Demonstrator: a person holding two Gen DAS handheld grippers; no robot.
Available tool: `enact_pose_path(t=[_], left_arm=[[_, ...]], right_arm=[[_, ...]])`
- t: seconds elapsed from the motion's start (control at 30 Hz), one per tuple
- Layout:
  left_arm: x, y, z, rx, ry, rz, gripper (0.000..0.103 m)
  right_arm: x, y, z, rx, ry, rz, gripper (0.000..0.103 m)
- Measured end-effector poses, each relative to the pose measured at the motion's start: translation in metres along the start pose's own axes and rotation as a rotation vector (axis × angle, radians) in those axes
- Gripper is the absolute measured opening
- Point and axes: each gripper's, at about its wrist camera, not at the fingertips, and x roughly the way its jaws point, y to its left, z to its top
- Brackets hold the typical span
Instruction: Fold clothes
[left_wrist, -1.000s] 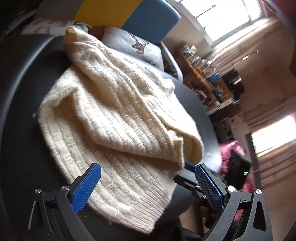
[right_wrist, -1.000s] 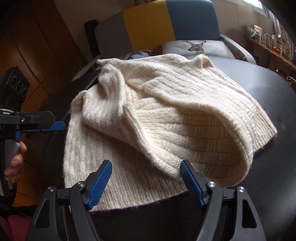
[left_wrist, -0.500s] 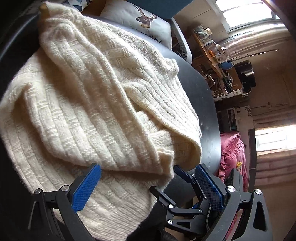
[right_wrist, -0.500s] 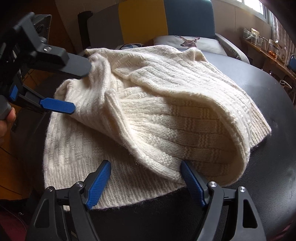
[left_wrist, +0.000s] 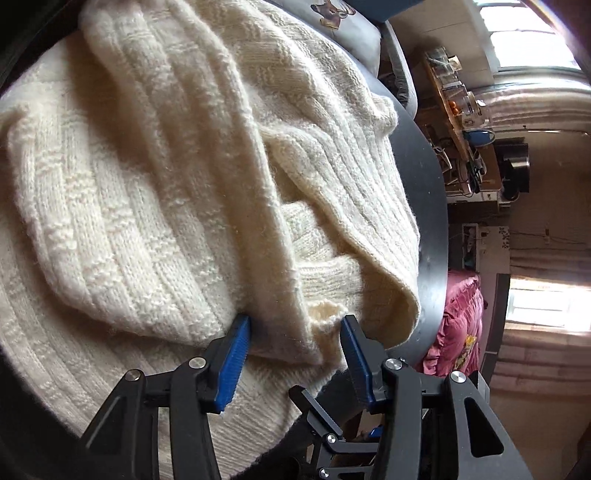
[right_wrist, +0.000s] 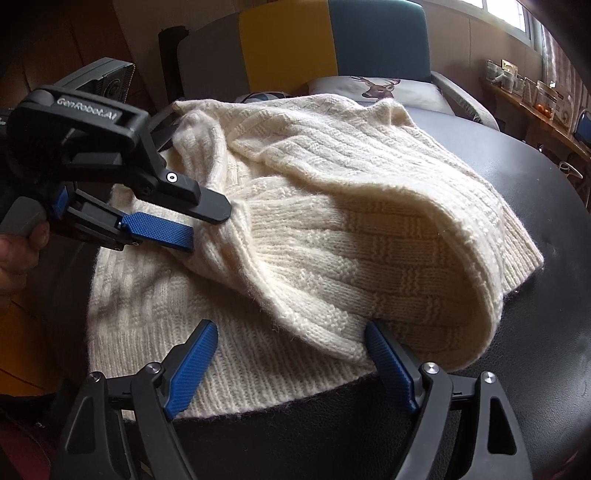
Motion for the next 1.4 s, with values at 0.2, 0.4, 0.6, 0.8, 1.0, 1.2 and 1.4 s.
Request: enact_pose_path(t=[0.2,0.4,0.6,0.8,1.0,1.2,1.4], left_arm=[[0.0,0.015,-0.004,-0.056,-0.027,-0.041,0.038],[-0.001,0.023,-0.009,-0.087,-0.037,-0.07,0.038],[-0.002,0.032,-0.013,-0.159,-0.03,-0.111,0.039],[-0.001,0.034,-0.017,-0.201,-0.076,-0.146,0.05],[-0.001,0.022,-0.022,-0.094,-0.09,-0.043,0.021],[-0.014,0.014,-0.029,0.004,-0.157,-0.024,0.006],[-0.06,0.023,-0.033,0.09,-0.275,-0.026,0.006]], right_arm=[[-0.003,0.0,0.0,0.005,-0.004,-0.007,0.085],[-0.014,-0.01,0.006,0.09,-0.073,-0.019,0.067],[0.003,-0.006,0.008,0.067,0.031,-0.081,0.066],[0.008,0.011,0.006,-0.032,0.049,-0.168,0.048],[-0.018,-0.025,0.005,0.191,-0.065,-0.07,0.007],[-0.059,-0.052,0.026,0.358,-0.239,0.014,0.007],[-0.074,-0.108,0.033,0.611,-0.344,0.053,0.007]])
